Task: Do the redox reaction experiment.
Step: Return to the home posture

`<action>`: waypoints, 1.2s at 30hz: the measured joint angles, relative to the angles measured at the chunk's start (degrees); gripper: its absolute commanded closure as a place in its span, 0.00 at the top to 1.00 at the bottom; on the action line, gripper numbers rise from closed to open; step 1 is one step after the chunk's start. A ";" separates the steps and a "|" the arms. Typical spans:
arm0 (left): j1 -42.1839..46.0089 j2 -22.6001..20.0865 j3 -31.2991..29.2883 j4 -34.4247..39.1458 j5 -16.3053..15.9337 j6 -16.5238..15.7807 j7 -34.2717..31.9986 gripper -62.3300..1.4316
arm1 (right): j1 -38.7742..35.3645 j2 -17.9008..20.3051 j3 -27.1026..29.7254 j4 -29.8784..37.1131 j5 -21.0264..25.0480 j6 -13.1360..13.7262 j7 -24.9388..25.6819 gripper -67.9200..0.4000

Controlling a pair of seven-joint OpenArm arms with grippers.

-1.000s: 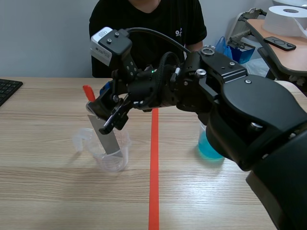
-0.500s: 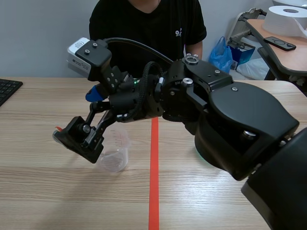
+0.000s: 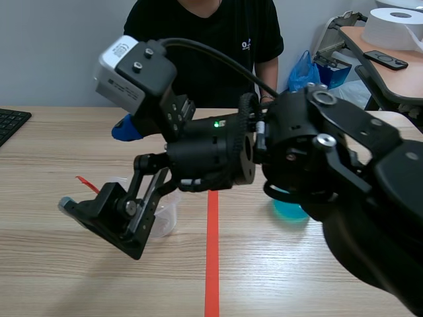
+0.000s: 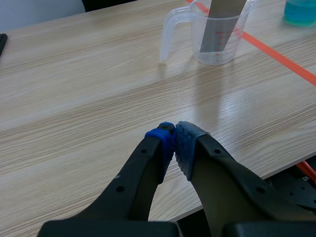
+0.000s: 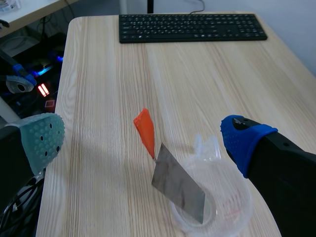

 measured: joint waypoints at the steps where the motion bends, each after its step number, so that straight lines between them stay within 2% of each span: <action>1: 0.00 0.00 0.00 0.00 -0.02 0.00 0.00 0.14 | -1.25 1.75 0.37 1.84 -0.02 -0.96 1.25 1.00; 5: 0.70 0.00 0.00 0.11 -0.02 0.00 -0.02 0.36 | -6.78 9.27 4.11 7.08 0.15 -3.34 5.64 1.00; 9: 4.44 0.02 0.00 2.19 0.00 0.04 -0.96 0.48 | -12.52 16.74 9.60 11.37 0.17 -5.90 9.27 1.00; 11: 6.49 0.04 0.00 3.56 -0.02 0.92 -1.90 0.58 | -15.52 19.87 12.74 13.55 0.17 -7.30 9.79 1.00; 15: 9.88 0.76 -0.04 6.58 -0.07 3.65 -4.48 0.89 | -22.23 24.41 19.30 16.87 0.39 -9.33 11.28 1.00; 18: 12.28 2.49 -0.04 9.18 -0.17 5.20 -5.53 0.99 | -28.20 26.40 23.43 18.95 0.42 -11.04 12.28 1.00; 20: 13.92 3.56 -0.04 10.97 0.02 6.69 -6.49 1.00 | -32.63 27.58 25.33 20.48 0.42 -12.59 13.25 1.00; 24: 17.31 4.70 -0.04 15.61 0.02 8.98 -6.82 1.00 | -41.94 28.20 30.36 24.26 0.39 -13.44 13.18 1.00; 29: 20.65 5.16 -0.07 21.51 0.02 9.01 -6.78 1.00 | -51.89 27.28 39.67 28.55 0.42 -14.21 13.18 1.00; 33: 22.38 5.51 -0.09 26.16 0.50 9.03 -5.92 1.00 | -56.28 24.50 45.75 30.75 0.42 -14.21 12.96 1.00; 36: 23.87 6.08 -0.11 29.42 1.20 8.94 -4.33 1.00 | -56.72 24.22 47.21 30.99 0.42 -14.25 12.52 1.00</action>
